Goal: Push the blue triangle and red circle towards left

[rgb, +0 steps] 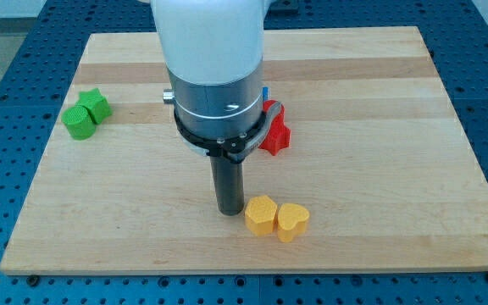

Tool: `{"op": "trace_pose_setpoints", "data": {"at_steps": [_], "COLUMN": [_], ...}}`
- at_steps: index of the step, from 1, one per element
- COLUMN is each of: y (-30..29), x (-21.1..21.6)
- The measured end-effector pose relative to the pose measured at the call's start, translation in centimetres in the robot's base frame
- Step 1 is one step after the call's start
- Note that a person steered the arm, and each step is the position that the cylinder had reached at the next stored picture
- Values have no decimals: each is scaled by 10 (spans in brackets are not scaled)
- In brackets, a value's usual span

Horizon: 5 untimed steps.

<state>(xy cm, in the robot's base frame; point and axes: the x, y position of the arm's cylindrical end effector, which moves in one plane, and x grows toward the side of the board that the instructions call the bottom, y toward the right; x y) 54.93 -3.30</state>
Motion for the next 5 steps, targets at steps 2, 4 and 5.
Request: {"op": "trace_pose_setpoints", "data": {"at_steps": [2,4,5], "y": [0,-6,-23], "x": [-6,-35,-40]}}
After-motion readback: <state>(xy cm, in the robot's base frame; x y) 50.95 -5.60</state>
